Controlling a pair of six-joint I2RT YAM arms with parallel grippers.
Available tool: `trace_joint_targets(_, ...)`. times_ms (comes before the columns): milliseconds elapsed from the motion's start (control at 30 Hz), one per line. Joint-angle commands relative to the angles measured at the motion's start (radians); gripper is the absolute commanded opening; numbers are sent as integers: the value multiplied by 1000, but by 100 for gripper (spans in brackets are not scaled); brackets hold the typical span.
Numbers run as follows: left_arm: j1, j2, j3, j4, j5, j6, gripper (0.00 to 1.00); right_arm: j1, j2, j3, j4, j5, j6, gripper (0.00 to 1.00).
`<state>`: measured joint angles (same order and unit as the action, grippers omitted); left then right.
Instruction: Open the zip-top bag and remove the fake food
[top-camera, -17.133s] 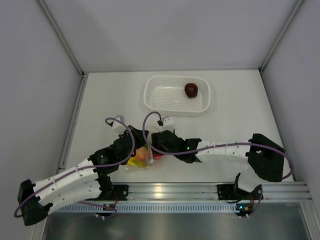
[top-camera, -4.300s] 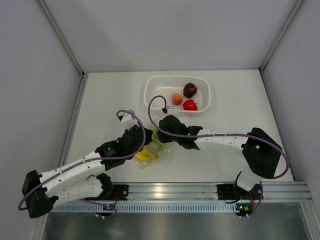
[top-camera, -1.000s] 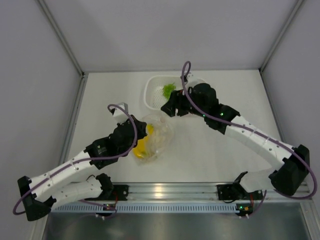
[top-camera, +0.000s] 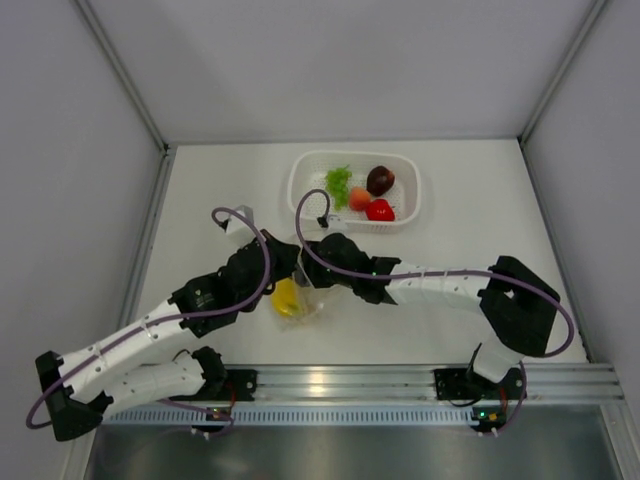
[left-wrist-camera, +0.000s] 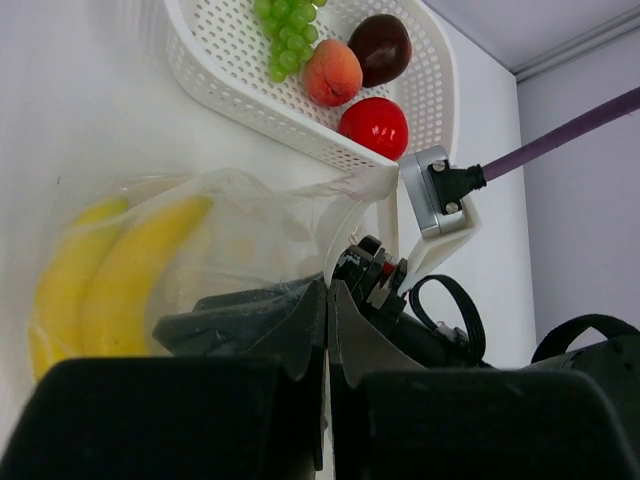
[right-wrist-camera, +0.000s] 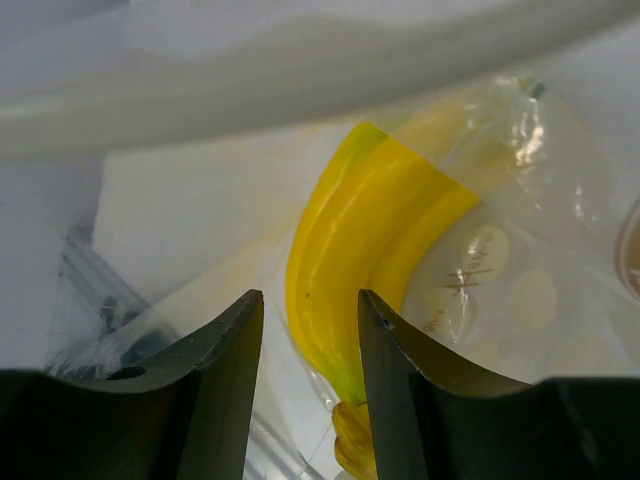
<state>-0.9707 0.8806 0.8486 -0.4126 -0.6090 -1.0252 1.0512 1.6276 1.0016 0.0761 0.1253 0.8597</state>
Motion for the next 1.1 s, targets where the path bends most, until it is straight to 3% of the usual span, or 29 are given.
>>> trace_joint_targets(0,-3,-25,-19,23,-29,-39,0,47,12,-12,137,-6,58,44)
trace_joint_targets(733,-3,-54,-124,23,-94,-85,0,208,146,-11,-10,-115,-71,59)
trace_joint_targets(933,-3,-52,-134,23,-80,-102,0,210,201,-35,93,-72,-33,47)
trace_joint_targets(1067,-3,-63,-140,24,-69,-95,0,210,222,-6,62,-56,-53,46)
